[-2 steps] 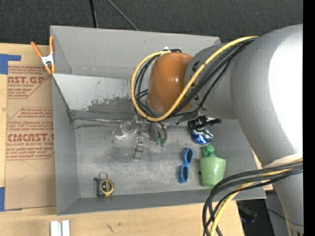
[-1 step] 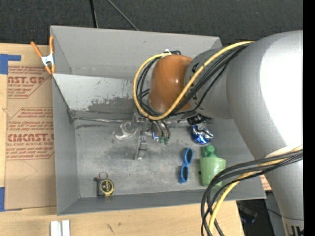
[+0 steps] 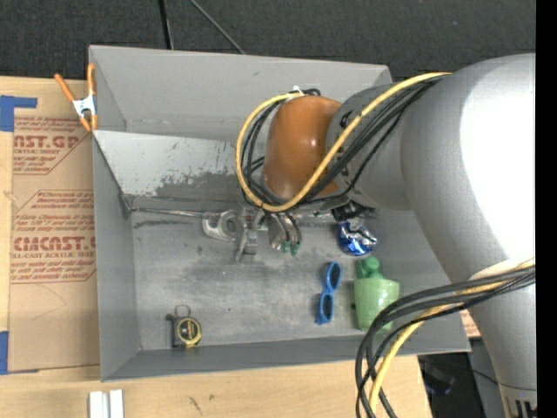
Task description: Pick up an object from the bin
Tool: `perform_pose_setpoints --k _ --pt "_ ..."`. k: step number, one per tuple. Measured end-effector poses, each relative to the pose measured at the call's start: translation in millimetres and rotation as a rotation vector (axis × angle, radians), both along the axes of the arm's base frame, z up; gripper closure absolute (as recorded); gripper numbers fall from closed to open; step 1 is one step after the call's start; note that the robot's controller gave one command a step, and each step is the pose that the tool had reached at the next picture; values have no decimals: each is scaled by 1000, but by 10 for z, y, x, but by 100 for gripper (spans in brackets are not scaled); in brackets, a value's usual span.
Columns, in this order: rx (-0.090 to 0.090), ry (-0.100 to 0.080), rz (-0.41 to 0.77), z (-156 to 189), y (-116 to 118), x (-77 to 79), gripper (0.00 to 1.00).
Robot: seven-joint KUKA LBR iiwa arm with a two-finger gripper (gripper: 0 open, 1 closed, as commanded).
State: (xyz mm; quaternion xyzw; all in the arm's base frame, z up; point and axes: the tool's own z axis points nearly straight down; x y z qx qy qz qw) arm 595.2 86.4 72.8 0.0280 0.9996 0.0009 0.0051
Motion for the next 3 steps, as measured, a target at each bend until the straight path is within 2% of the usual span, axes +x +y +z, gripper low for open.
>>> perform_pose_setpoints --k 1,2,3 --pt "0 10 3 442 127 -558 100" --pt "1 14 -66 528 455 -1144 100" --pt "0 12 -69 526 432 -1123 0"
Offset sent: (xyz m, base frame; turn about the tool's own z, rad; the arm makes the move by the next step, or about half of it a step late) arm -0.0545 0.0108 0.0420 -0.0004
